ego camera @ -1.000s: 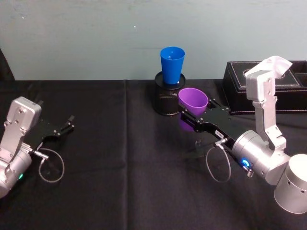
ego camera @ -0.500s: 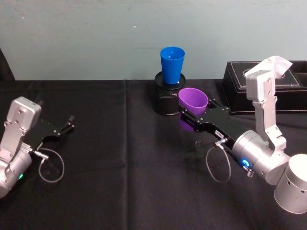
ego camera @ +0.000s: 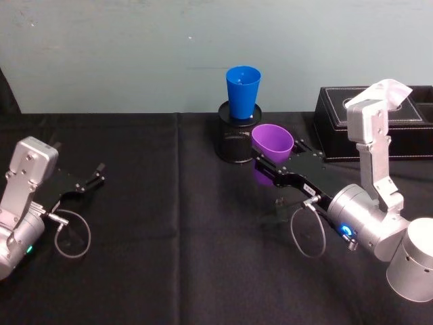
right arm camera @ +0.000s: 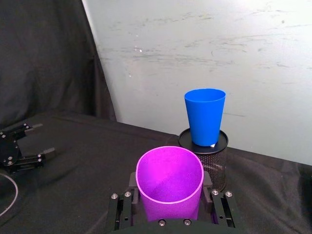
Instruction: Pick up one cup with a gripper and tap it against the other cup.
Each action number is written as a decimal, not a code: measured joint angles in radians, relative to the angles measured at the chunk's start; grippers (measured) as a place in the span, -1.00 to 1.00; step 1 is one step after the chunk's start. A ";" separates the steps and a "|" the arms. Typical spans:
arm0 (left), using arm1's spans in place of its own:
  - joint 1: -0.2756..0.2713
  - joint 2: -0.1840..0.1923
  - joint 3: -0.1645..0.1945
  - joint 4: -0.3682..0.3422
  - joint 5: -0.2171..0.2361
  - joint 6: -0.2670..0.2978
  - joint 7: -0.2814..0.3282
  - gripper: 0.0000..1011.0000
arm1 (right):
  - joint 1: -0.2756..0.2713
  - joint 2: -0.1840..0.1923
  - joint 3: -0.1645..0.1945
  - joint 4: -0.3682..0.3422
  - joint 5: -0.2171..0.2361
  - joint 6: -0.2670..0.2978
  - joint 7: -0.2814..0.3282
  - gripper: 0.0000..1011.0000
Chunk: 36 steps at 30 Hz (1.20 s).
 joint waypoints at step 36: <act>0.000 0.000 0.000 0.000 0.000 0.000 0.000 0.98 | 0.050 -0.023 -0.013 0.040 -0.023 0.016 0.015 0.44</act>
